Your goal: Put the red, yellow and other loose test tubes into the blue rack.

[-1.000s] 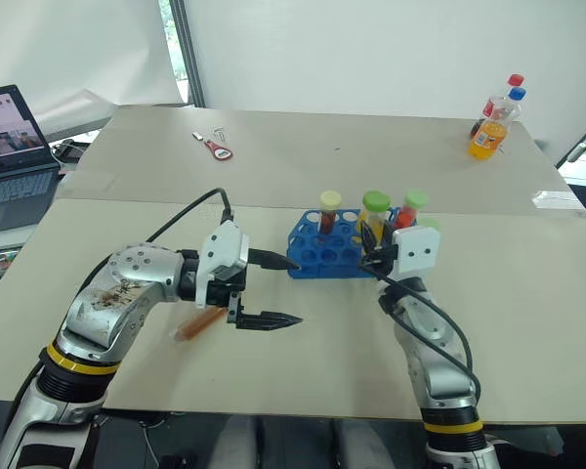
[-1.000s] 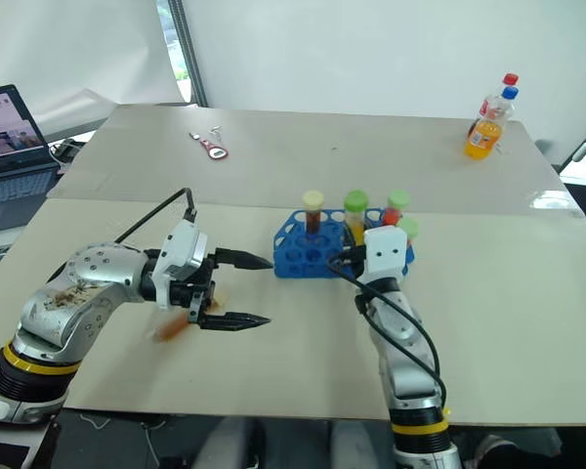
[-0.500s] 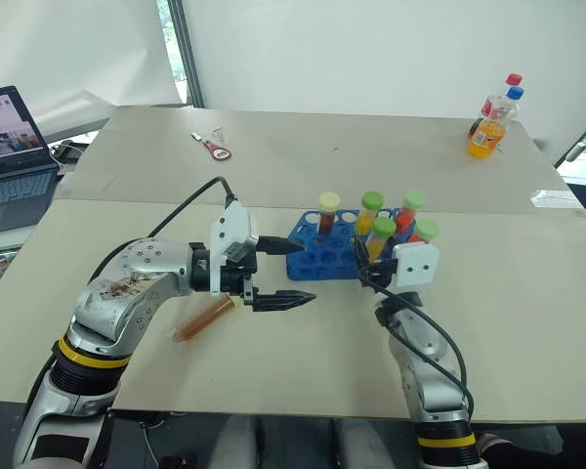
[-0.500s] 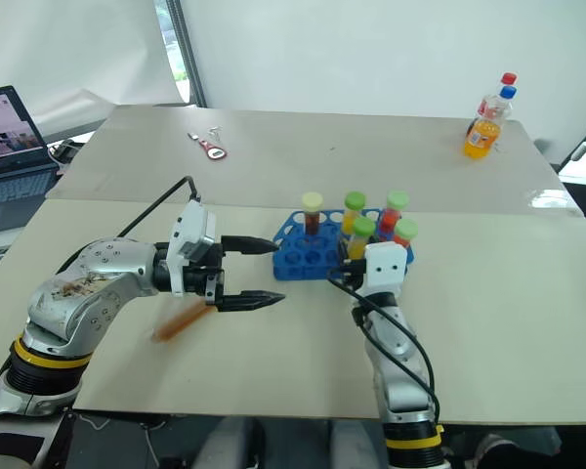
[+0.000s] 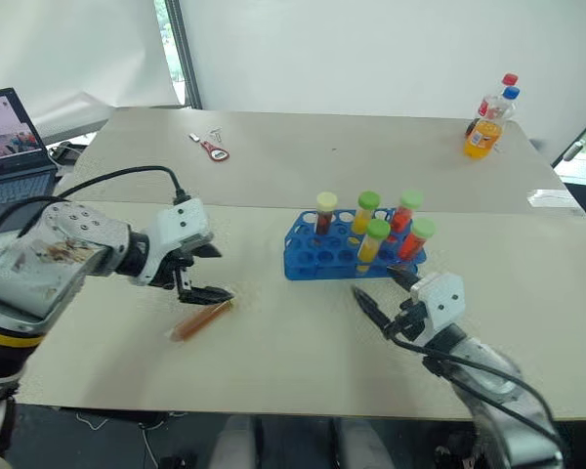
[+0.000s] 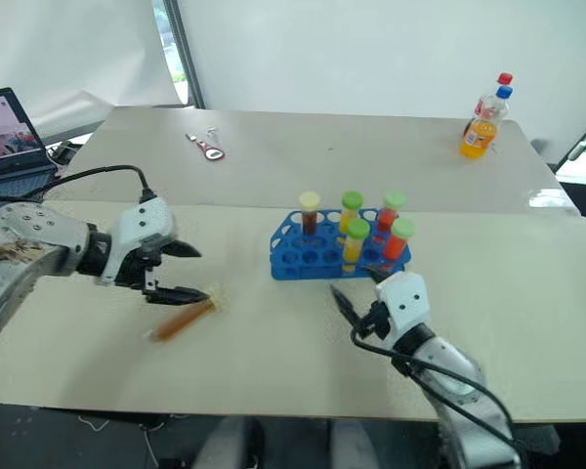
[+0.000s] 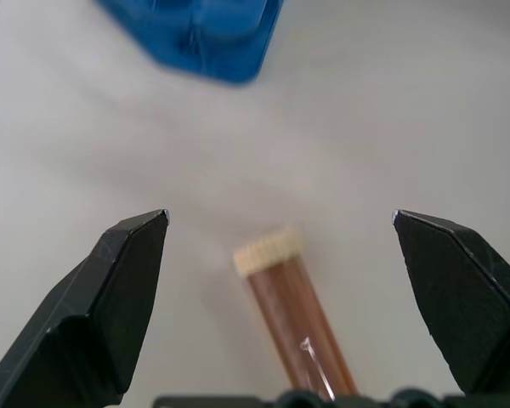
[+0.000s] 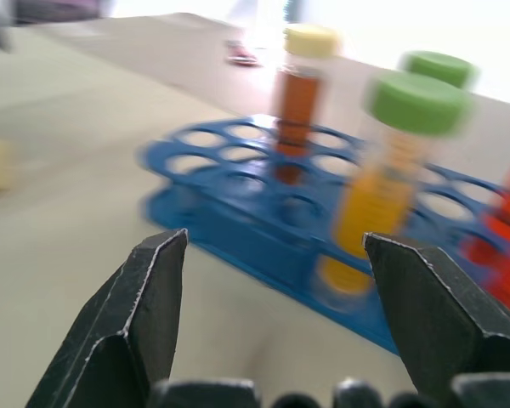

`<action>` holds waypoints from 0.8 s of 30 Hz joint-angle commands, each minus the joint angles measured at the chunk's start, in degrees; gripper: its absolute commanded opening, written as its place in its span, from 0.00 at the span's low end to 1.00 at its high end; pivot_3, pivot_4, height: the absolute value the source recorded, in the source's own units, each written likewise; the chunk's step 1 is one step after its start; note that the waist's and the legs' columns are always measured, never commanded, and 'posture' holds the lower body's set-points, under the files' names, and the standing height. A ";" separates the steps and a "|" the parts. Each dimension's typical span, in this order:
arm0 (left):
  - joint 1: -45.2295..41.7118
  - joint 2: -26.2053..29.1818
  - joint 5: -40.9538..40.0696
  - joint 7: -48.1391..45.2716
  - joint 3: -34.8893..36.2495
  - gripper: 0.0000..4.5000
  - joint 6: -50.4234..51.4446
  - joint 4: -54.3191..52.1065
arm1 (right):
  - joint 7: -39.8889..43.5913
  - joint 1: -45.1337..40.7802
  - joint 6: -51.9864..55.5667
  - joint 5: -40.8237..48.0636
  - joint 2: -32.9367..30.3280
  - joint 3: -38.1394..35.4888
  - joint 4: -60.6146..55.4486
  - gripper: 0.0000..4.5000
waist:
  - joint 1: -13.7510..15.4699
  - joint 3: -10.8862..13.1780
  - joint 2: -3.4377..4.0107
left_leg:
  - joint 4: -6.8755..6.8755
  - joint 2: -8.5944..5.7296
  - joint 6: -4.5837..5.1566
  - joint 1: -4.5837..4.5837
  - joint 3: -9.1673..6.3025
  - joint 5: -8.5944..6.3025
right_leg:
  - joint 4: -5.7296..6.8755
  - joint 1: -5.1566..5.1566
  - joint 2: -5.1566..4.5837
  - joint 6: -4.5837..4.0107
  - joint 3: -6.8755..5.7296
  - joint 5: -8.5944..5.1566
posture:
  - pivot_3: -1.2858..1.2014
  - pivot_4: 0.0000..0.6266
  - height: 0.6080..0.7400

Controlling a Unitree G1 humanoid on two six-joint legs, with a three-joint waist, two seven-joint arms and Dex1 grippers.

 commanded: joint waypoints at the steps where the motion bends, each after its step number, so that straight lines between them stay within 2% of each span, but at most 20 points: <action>1: -0.92 1.32 0.72 -1.39 -2.43 1.00 3.62 -0.67 | 6.01 -3.34 6.46 8.37 -4.19 -0.53 -5.31 0.81 | 0.07 0.00 -0.01 | -0.01 0.01 0.00 0.00 0.00 0.00 | 0.00 0.00 0.02 -0.01 0.00 -0.01 | 0.52 0.24 0.48; 5: -2.22 -0.29 2.29 0.25 -6.88 1.00 8.59 -0.31 | 11.45 -7.21 10.13 13.22 -9.61 0.11 -6.79 0.81 | 0.41 0.05 -0.09 | -0.03 0.05 0.00 -0.04 -0.12 0.00 | -0.02 0.02 0.12 -0.06 0.00 -0.03 | 0.52 0.24 0.48; 11: -5.01 -3.45 6.27 2.59 -12.51 1.00 11.05 3.00 | 13.74 -9.50 11.96 16.87 -11.93 0.14 -7.14 0.81 | 0.48 0.11 -0.23 | -0.02 0.03 0.00 -0.05 -0.17 0.00 | -0.05 0.06 0.13 -0.06 0.00 -0.03 | 0.52 0.24 0.48; 15: -5.94 -5.58 9.01 3.86 -15.07 1.00 10.27 4.81 | 13.41 -8.49 13.63 18.98 -12.82 0.12 -9.41 0.81 | 0.48 0.11 -0.23 | -0.03 0.02 0.00 -0.05 -0.19 0.00 | -0.05 0.05 0.12 -0.06 0.00 -0.03 | 0.52 0.24 0.48; 22: -5.98 -7.89 9.34 5.19 -16.61 1.00 13.26 2.80 | 10.13 -7.56 14.98 20.15 -12.62 -0.87 -11.72 0.81 | 0.54 0.11 -0.24 | -0.02 0.01 0.00 -0.03 -0.21 0.00 | -0.04 0.09 0.11 -0.06 0.00 -0.03 | 0.52 0.24 0.48; 24: -5.95 -8.01 9.57 5.30 -16.70 0.88 13.14 2.83 | 9.11 -7.27 15.45 20.78 -12.58 -1.34 -12.50 0.83 | 0.66 0.11 -0.24 | -0.02 0.00 0.00 -0.03 -0.21 0.00 | -0.04 0.10 0.10 -0.05 0.00 -0.03 | 0.52 0.24 0.48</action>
